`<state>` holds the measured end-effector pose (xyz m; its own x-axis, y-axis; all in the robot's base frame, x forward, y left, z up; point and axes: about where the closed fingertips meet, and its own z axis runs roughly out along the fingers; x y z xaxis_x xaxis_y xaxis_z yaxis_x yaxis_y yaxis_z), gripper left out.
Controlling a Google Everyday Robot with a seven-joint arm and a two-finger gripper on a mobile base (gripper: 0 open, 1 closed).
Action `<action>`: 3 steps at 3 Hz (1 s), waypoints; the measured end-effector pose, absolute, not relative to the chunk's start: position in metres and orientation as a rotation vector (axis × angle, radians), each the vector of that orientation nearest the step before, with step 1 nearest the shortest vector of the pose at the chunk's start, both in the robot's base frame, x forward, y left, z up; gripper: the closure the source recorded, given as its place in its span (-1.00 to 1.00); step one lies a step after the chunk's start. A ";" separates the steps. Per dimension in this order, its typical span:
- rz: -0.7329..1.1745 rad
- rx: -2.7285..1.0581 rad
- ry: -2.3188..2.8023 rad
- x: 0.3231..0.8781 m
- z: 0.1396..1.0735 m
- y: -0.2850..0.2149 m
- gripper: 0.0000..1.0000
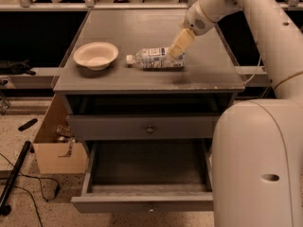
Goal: Place blue plastic bottle into middle drawer
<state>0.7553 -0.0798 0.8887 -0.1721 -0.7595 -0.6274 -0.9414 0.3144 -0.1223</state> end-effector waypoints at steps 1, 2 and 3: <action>0.397 -1.481 1.994 0.761 0.879 -0.087 -1.00; 0.398 -1.505 1.998 0.764 0.864 -0.089 -1.00; 0.399 -1.516 2.000 0.765 0.859 -0.089 -1.00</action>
Offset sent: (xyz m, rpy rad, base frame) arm 0.0107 -0.0243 -0.0141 0.0162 -0.0066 -0.0363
